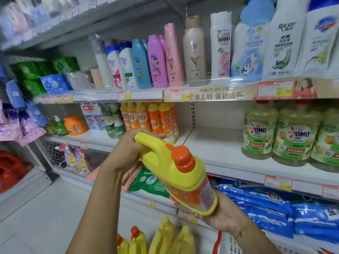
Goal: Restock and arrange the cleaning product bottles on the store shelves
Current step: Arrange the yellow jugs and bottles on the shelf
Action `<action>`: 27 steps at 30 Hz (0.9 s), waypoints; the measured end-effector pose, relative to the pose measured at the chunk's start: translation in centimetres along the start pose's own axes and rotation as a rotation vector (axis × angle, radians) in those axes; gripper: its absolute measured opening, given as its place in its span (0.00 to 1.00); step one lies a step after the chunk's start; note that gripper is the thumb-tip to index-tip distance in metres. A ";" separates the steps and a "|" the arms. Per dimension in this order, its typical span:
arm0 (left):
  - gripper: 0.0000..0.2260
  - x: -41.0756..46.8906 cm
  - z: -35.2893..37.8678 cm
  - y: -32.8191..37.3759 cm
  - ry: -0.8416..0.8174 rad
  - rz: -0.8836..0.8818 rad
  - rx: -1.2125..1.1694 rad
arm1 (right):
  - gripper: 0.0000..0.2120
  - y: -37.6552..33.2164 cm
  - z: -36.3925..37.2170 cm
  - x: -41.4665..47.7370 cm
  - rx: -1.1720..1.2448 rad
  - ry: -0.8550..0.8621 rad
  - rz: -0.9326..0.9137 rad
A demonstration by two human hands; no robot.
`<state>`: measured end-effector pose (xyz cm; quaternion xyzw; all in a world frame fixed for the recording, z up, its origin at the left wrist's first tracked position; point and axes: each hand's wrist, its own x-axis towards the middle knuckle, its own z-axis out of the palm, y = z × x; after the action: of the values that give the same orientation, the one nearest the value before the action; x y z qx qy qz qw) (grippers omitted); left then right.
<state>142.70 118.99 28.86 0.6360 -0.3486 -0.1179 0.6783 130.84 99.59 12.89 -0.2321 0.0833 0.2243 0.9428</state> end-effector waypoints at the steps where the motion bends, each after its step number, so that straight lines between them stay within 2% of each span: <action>1: 0.11 0.0 -0.2 0.4 -0.020 -0.028 0.061 | 0.26 0.0 -0.1 -0.1 0.022 0.000 -0.024; 3: 0.09 0.3 -0.4 1.4 -0.063 -0.073 0.169 | 0.21 -0.3 -0.2 -0.3 0.020 0.057 -0.128; 6: 0.13 1.1 0.2 2.9 -0.038 -0.130 0.207 | 0.20 -0.6 0.6 -1.2 0.051 0.002 -0.294; 8: 0.18 1.5 0.6 3.5 0.025 -0.163 0.186 | 0.33 -0.9 0.7 -0.9 -0.007 -0.014 -0.402; 10: 0.19 2.0 0.8 3.6 0.082 -0.187 0.141 | 0.43 -1.0 0.6 -0.3 -0.126 0.041 -0.475; 13: 0.21 2.5 0.9 3.6 0.137 -0.234 0.051 | 0.47 -0.1 1.0 0.4 -0.292 0.113 -0.573; 16: 0.16 2.5 0.4 3.8 0.158 -0.310 -0.057 | 0.45 0.3 1.3 0.7 -0.303 0.077 -0.703; 19: 0.16 2.2 -0.1 4.0 0.153 -0.377 -0.166 | 0.43 0.2 2.3 0.1 -0.245 0.079 -0.721; 22: 0.08 1.8 -0.3 4.7 0.085 -0.342 -0.411 | 0.29 0.1 3.8 -0.1 -0.265 0.147 -0.648; 25: 0.10 1.5 1.7 5.9 -0.040 -0.332 -0.395 | 0.23 0.3 4.3 0.5 -0.244 0.236 -0.593; 27: 0.06 1.7 3.7 6.4 0.042 -0.327 -0.355 | 0.24 0.5 4.6 0.4 -0.279 0.218 -0.641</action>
<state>139.82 116.18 35.29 0.5570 -0.2006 -0.2723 0.7585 131.20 102.36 16.60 -0.3953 0.0750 -0.0995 0.9101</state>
